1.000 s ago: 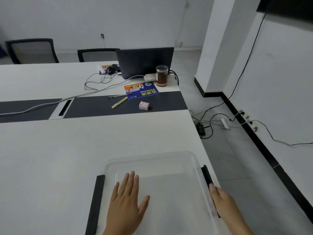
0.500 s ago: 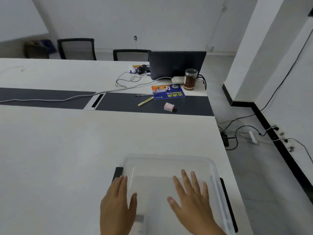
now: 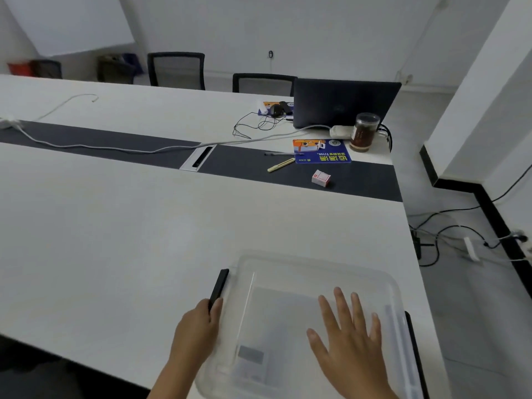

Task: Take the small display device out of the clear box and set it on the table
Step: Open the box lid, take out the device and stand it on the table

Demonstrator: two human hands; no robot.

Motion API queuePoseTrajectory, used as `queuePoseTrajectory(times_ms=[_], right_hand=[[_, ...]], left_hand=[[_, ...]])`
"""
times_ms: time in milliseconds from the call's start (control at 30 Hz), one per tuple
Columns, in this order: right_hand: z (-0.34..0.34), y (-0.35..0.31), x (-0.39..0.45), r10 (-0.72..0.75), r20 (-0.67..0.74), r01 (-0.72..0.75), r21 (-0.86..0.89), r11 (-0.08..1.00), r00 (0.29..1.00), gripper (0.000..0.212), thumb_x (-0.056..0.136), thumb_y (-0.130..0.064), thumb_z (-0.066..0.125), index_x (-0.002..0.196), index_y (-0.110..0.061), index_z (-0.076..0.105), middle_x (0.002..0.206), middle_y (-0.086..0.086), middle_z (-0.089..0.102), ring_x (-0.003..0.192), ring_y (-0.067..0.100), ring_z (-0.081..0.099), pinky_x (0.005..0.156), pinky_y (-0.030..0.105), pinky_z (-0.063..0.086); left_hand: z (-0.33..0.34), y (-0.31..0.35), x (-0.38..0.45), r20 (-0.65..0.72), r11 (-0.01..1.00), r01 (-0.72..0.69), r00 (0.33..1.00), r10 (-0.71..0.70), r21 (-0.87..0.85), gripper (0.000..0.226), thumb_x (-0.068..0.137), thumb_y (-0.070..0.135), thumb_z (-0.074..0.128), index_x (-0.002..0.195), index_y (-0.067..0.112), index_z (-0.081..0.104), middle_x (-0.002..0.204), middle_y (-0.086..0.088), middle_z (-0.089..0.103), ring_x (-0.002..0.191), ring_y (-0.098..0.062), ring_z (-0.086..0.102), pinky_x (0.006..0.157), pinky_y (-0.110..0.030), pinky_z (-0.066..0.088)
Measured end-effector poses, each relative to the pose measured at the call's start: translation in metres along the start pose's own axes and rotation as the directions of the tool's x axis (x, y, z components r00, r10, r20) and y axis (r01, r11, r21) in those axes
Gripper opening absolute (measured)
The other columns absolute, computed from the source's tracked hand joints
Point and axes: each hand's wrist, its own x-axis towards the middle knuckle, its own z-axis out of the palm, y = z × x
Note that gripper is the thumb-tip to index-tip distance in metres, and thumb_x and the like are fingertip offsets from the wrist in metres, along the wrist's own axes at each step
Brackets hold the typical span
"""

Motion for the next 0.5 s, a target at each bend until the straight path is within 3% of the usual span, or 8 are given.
queuePoseTrajectory(times_ms=[67,133,200,267,333,400,433,500], right_hand=[[0.005,0.002,0.001,-0.005,-0.074,0.005,-0.003,1.0,0.997,0.06,0.086,-0.057,0.006,0.118,-0.027,0.046,0.129,0.002,0.055,0.143,0.018,-0.013,0.113,0.036,-0.018],[0.005,0.002,0.002,-0.018,-0.071,0.018,-0.003,1.0,0.997,0.06,0.086,-0.057,0.007,0.117,-0.026,0.047,0.128,0.002,0.057,0.143,0.018,-0.012,0.113,0.036,-0.017],[0.002,0.003,0.002,-0.058,-0.093,0.057,-0.019,0.998,0.994,0.062,0.086,-0.058,0.005,0.116,-0.026,0.049,0.126,0.001,0.059,0.139,0.022,0.007,0.113,0.036,-0.008],[-0.003,0.012,0.003,-0.138,-0.188,0.132,-0.046,0.99,0.972,0.071,0.082,-0.065,0.007,0.117,-0.024,0.054,0.13,-0.001,0.056,0.133,0.025,0.027,0.111,0.035,0.009],[-0.015,0.027,-0.001,-0.114,-0.279,0.154,0.125,0.98,0.954,0.064,0.08,-0.056,0.029,0.109,-0.011,0.064,0.125,0.008,0.06,0.119,0.02,0.047,0.103,0.037,0.036],[-0.028,0.049,-0.008,0.079,-0.396,0.019,0.237,0.971,0.915,0.048,0.072,-0.034,0.041,0.091,0.0,0.07,0.099,0.02,0.071,0.098,0.02,0.051,0.082,0.038,0.049],[-0.031,0.063,-0.013,0.174,-0.406,-0.066,0.267,0.961,0.897,0.049,0.069,-0.032,0.041,0.088,0.003,0.07,0.091,0.025,0.072,0.091,0.024,0.052,0.076,0.04,0.047],[-0.031,0.083,-0.022,0.319,-0.306,-0.226,0.303,0.926,0.897,0.06,0.062,-0.039,0.039,0.085,0.006,0.07,0.081,0.03,0.07,0.077,0.039,0.06,0.063,0.041,0.05]], left_hand=[[-0.002,-0.001,0.001,0.034,0.993,0.04,0.999,-0.036,-0.113,0.037,0.095,0.027,0.032,0.058,0.022,0.038,0.059,0.002,0.047,0.06,-0.018,0.046,0.053,-0.026,0.033],[-0.002,0.0,-0.001,0.056,0.979,0.087,0.995,-0.078,-0.185,0.029,0.095,0.026,0.031,0.079,0.02,0.055,0.074,-0.005,0.057,0.077,-0.026,0.052,0.071,-0.035,0.04],[-0.001,0.001,-0.004,-0.01,0.989,0.11,0.994,-0.111,-0.096,0.04,0.093,0.029,0.035,0.125,0.008,0.044,0.114,-0.016,0.058,0.11,-0.032,0.05,0.091,-0.038,0.039],[-0.003,0.003,-0.01,-0.179,0.998,0.068,0.982,-0.067,0.001,0.053,0.089,0.028,0.044,0.134,0.002,0.032,0.135,-0.02,0.045,0.126,-0.034,0.039,0.101,-0.043,0.034],[-0.002,0.006,-0.017,-0.23,0.999,0.024,0.973,-0.015,0.034,0.044,0.085,0.022,0.054,0.122,0.0,0.049,0.12,-0.024,0.055,0.114,-0.039,0.046,0.091,-0.046,0.04],[0.004,0.004,-0.025,-0.223,0.996,-0.059,0.972,0.072,0.064,0.013,0.081,0.018,0.06,0.085,0.005,0.064,0.082,-0.019,0.06,0.084,-0.037,0.052,0.069,-0.04,0.041],[0.008,0.001,-0.026,-0.227,0.996,-0.069,0.97,0.081,0.058,0.016,0.08,0.016,0.062,0.065,0.011,0.057,0.066,-0.012,0.052,0.07,-0.033,0.049,0.06,-0.036,0.037],[0.012,-0.001,-0.029,-0.246,0.997,-0.075,0.966,0.079,0.026,0.039,0.079,0.014,0.063,0.05,0.018,0.037,0.053,0.0,0.035,0.058,-0.029,0.041,0.052,-0.03,0.029]])
